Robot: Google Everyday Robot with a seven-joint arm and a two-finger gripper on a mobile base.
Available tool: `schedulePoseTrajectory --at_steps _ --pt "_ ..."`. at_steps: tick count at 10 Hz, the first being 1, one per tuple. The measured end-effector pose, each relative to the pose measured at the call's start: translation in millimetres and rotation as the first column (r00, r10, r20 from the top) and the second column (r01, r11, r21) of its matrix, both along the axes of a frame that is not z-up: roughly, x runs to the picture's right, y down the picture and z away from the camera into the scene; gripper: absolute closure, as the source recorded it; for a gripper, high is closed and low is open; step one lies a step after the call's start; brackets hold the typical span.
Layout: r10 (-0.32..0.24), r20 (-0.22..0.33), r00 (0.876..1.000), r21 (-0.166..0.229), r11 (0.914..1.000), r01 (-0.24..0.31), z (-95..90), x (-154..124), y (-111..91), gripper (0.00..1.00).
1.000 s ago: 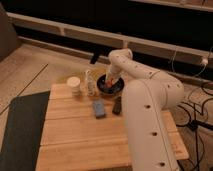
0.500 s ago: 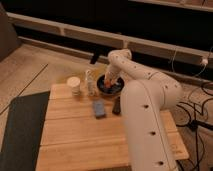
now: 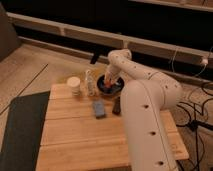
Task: Place the pepper in the ceramic bowl
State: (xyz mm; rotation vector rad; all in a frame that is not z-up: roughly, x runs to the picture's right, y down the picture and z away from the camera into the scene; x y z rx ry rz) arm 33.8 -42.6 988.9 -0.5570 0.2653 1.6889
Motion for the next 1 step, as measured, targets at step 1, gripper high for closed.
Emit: schedulePoseTrajectory --at_steps 1 --pt "0.000 0.000 1.000 0.000 1.0000 0.000 0.0 -0.1 0.0 0.20"
